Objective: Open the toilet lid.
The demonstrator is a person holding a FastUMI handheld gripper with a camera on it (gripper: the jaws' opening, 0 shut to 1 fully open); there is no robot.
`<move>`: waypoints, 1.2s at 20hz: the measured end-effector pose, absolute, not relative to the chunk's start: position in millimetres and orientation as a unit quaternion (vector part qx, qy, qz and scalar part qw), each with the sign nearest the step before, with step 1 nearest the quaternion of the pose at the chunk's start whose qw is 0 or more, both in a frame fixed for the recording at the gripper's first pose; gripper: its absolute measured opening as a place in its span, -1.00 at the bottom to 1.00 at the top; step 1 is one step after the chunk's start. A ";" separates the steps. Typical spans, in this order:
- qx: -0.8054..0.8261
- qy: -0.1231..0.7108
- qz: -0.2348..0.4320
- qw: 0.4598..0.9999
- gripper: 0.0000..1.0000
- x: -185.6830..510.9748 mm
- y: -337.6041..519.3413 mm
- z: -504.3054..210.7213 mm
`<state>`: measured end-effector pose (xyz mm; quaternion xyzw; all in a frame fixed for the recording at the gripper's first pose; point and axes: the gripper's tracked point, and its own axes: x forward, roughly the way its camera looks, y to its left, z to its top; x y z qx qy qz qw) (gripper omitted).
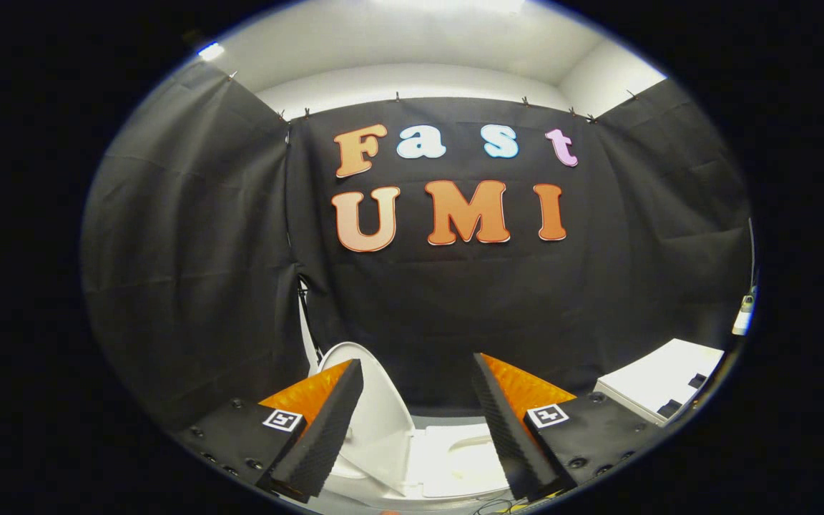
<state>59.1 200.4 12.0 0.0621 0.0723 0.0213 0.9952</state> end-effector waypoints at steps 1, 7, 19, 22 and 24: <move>0.056 0.073 0.017 0.996 0.97 57.4 194.1 12.7; 0.050 0.074 0.011 0.996 0.97 59.9 182.5 13.1; 0.067 0.075 0.007 0.995 0.97 59.9 175.6 11.2; 0.076 0.073 0.005 0.994 0.97 59.7 173.9 14.9; 0.080 0.071 0.005 0.994 0.97 59.3 173.3 15.8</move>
